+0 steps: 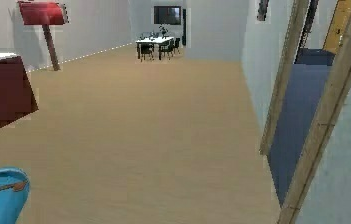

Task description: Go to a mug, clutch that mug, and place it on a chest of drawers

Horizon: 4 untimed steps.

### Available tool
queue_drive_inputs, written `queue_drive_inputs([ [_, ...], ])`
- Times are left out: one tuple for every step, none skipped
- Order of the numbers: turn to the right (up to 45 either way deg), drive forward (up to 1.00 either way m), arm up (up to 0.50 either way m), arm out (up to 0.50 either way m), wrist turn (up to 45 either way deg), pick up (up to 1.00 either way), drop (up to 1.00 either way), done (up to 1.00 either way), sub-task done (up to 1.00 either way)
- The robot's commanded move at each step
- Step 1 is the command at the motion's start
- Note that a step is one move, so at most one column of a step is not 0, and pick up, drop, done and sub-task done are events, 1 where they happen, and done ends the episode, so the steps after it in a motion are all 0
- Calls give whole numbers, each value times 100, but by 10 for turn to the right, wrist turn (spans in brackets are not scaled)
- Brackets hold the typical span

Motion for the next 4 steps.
queue_drive_inputs([
  [0,100,0,0,0,0,0,0,0],
  [0,100,0,0,0,0,0,0,0],
  [-30,0,0,0,0,0,0,0,0],
  [0,100,0,0,0,0,0,0,0],
])
